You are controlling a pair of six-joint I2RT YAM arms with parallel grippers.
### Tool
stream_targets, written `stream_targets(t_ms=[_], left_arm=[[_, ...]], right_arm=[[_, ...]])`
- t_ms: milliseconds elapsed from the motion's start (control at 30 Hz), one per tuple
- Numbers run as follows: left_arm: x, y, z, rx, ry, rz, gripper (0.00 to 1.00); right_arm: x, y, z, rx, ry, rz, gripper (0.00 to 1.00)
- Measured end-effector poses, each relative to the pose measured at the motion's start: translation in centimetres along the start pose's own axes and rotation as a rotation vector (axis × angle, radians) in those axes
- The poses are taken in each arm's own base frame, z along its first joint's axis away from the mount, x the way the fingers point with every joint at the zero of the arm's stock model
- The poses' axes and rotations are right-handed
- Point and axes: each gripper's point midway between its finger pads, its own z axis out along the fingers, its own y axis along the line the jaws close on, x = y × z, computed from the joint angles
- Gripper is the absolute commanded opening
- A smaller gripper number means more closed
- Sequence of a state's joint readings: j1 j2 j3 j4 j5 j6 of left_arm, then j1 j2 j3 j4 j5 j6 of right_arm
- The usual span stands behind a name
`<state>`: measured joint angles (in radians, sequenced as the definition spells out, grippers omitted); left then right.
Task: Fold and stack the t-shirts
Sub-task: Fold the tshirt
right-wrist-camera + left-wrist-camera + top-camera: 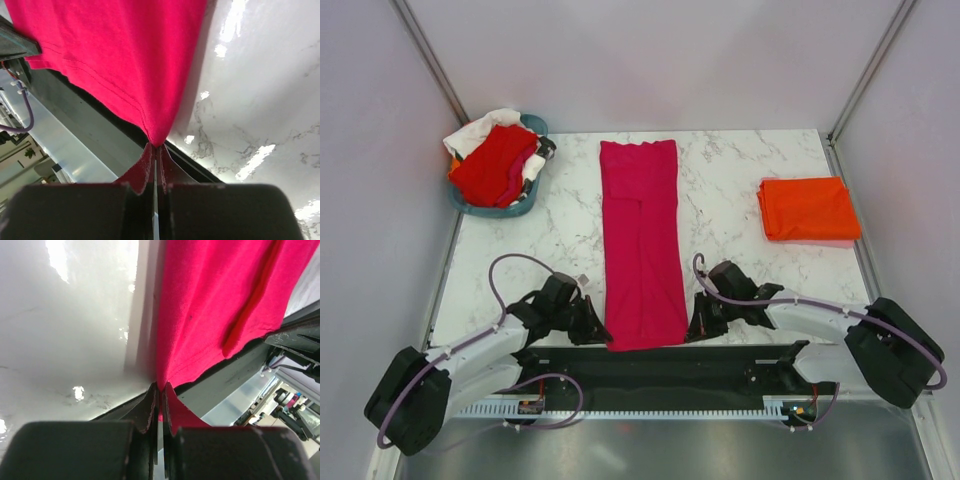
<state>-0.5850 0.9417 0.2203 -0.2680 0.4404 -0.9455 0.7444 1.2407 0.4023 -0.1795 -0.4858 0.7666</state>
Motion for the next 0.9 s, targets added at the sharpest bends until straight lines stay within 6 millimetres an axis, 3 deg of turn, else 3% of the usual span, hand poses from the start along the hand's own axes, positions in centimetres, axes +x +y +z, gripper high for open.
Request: stream_targets(t_ms=[200,433,633,900], left_arm=[[0.1,-0.9,-0.8,0.042,-0.009,0.014,0.02],[-0.9,-3.8,-2.3,0.124,-0.061,0.017,0.02],[-3.0,-6.0,-3.1,0.125,-0.124,-0.009,0.02],[-8.0,-8.3,-3.5,0.078,-0.231,-0.118,0.02]], right_arm=[[-0.4,1.3,-0.9,-0.044,-0.035,-0.018,0.00],[-2.1,3.1,-2.3,-0.091,-0.103,-0.029,0.00],[-6.2,5.0,-3.7,-0.117,-0.188,-0.014,0.00],[-13.0,6.2,-4.6,-0.106,-0.271,0.016,0.00]])
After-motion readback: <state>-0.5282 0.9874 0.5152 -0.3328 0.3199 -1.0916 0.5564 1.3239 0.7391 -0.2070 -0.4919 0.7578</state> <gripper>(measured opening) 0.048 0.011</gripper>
